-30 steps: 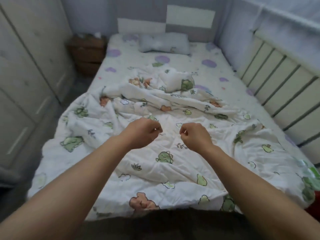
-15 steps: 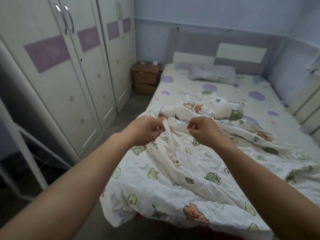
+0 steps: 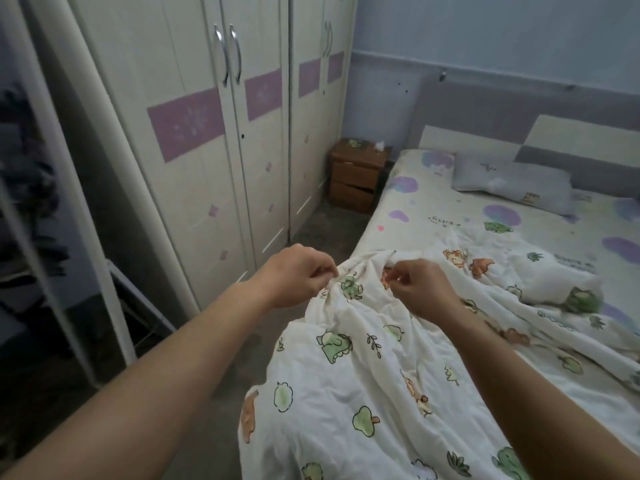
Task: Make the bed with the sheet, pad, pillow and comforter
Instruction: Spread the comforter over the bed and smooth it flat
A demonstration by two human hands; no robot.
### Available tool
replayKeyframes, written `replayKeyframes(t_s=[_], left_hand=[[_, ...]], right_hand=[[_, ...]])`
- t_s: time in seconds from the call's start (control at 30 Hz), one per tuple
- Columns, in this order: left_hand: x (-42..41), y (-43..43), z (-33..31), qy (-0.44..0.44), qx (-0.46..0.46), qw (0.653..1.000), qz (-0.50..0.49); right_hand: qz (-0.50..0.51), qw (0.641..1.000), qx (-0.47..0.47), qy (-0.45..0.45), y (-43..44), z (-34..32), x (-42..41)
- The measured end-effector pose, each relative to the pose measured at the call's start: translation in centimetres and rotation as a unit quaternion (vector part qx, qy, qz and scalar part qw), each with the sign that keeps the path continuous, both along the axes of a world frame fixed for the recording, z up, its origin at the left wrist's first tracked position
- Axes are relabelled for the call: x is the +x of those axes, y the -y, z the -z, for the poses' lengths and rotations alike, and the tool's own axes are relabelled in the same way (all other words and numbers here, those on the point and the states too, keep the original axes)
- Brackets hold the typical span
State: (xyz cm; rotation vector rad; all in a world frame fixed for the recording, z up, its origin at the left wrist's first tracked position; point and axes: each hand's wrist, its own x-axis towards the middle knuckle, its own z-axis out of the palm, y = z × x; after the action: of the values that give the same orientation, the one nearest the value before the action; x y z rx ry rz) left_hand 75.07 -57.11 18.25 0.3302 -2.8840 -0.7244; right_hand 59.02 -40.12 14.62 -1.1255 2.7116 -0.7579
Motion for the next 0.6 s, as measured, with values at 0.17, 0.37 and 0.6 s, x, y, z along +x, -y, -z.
replayKeyframes(t_s=[0.17, 0.37, 0.6], left_hand=[[-1.4, 7.8, 0.8, -0.017, 0.003, 1.0, 0.024], [-3.6, 17.9, 2.6, -0.014, 0.004, 0.996, 0.092], [-4.5, 29.6, 0.5, 0.005, -0.005, 0.982, 0.189]], right_hand=[[0.02, 1.0, 0.0, 0.003, 7.6, 0.7, -0.6], [0.095, 0.995, 0.003, -0.004, 16.0, 2.2, 0.6], [0.186, 0.982, -0.017, 0.013, 25.2, 1.3, 3.2]])
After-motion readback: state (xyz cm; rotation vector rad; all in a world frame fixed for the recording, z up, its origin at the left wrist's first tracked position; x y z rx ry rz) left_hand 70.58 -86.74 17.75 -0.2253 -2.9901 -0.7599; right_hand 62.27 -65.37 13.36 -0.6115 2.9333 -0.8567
